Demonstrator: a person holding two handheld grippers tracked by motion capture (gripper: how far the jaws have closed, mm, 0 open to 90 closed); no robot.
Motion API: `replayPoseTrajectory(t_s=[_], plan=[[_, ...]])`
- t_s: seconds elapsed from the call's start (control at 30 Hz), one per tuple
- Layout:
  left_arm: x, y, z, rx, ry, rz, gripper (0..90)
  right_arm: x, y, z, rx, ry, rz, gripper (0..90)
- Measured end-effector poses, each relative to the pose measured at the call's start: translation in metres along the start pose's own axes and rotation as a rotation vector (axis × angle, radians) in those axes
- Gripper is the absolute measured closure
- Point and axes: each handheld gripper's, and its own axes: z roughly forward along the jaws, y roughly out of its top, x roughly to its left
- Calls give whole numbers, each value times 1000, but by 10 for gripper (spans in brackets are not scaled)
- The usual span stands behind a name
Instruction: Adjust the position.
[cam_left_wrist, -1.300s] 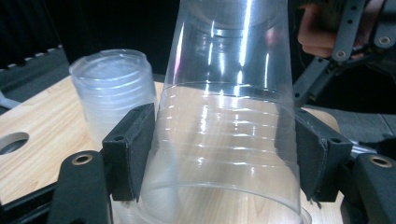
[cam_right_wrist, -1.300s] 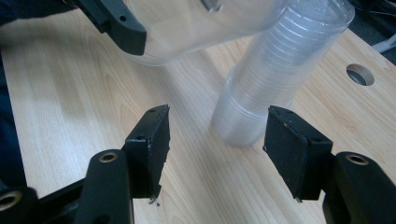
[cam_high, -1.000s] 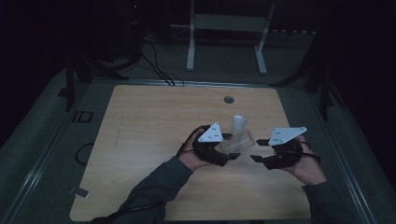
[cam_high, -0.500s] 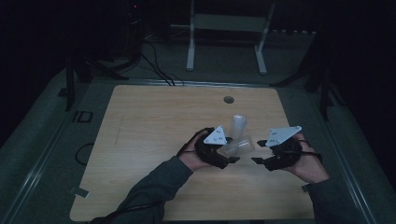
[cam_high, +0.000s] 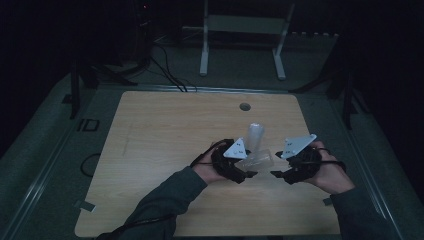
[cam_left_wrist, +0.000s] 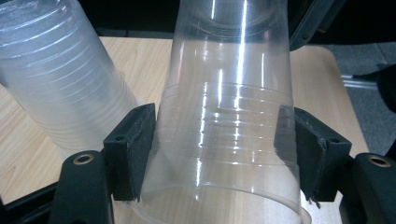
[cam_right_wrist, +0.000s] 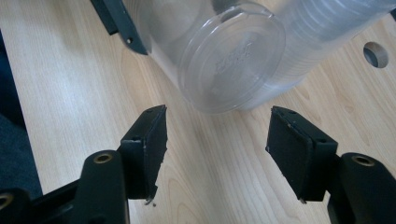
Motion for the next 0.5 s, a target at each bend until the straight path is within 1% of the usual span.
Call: replayPoseTrajectory(t_s=[0.27,0.37,0.5], plan=[[-3,1,3,33,-4,30,309,0,3,0,40,21,-20,369],[-3,1,4,37,-4,34,309,2,5,1,60,35,-33,357],[-3,2,5,52,-5,46,309,2,7,2,75,31,-47,327]])
